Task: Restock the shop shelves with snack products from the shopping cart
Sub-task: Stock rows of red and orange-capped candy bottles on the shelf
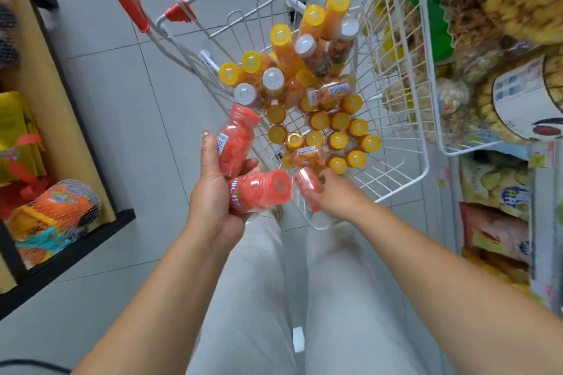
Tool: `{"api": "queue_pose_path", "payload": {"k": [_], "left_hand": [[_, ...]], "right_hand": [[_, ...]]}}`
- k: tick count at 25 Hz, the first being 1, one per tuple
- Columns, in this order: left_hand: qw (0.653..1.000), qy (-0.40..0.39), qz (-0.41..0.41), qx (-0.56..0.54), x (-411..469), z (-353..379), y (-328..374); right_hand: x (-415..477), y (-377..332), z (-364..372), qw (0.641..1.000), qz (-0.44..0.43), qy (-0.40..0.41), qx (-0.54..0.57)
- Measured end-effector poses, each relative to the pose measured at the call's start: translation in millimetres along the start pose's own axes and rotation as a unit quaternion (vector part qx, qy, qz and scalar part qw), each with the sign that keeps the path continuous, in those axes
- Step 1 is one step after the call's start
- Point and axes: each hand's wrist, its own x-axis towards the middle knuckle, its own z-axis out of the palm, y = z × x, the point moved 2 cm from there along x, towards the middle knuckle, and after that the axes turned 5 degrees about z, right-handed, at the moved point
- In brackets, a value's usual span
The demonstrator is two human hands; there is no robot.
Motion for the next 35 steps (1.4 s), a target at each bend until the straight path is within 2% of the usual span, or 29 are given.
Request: {"api": "queue_pose_path", "payload": {"k": [2, 4, 6, 8, 10, 12, 17, 21, 25, 27, 30, 32, 34, 35], "left_hand": [[1.000, -0.009, -0.001, 0.014, -3, -2, 0], [1.000, -0.018, -0.003, 0.023, -5, -3, 1], [0.999, -0.027, -0.020, 0.036, -12, -6, 2], [0.997, -0.049, -0.040, 0.050, -29, -9, 3], [0.993, -0.081, -0.056, 0.064, -56, -6, 3], [0.988, -0.120, -0.061, 0.081, -87, 5, -3], [0.963, -0.242, -0.016, 0.118, -185, 49, -35], [0.931, -0.337, -0.003, 0.141, -281, 77, -99], [0.885, -0.417, -0.022, 0.204, -380, 103, -200], [0.865, -0.443, -0.041, 0.231, -428, 113, -249], [0.815, -0.509, -0.056, 0.271, -496, 130, -307], [0.788, -0.541, -0.061, 0.288, -527, 144, -337], [0.773, -0.555, -0.073, 0.299, -548, 157, -359], [0.769, -0.557, -0.076, 0.304, -553, 163, -368]], "right_hand": [[8, -3, 19, 0.999, 0.013, 0.027, -0.037], [11, -4, 20, 0.997, 0.026, 0.063, -0.021], [-1, 1, 9, 0.994, 0.021, 0.082, 0.063], [-34, 11, -5, 0.973, -0.013, 0.107, 0.206], [-83, 27, -24, 0.927, -0.057, 0.143, 0.341], [-132, 47, -42, 0.882, -0.099, 0.184, 0.421], [-258, 111, -70, 0.810, -0.182, 0.293, 0.474], [-364, 199, -57, 0.754, -0.206, 0.393, 0.484], [-449, 318, -28, 0.660, -0.200, 0.493, 0.531], [-484, 372, -13, 0.622, -0.191, 0.534, 0.539], [-529, 440, 8, 0.572, -0.162, 0.579, 0.558], [-553, 479, 20, 0.530, -0.126, 0.617, 0.567], [-576, 518, 28, 0.482, -0.068, 0.669, 0.562], [-583, 539, 29, 0.471, -0.033, 0.694, 0.544]]}}
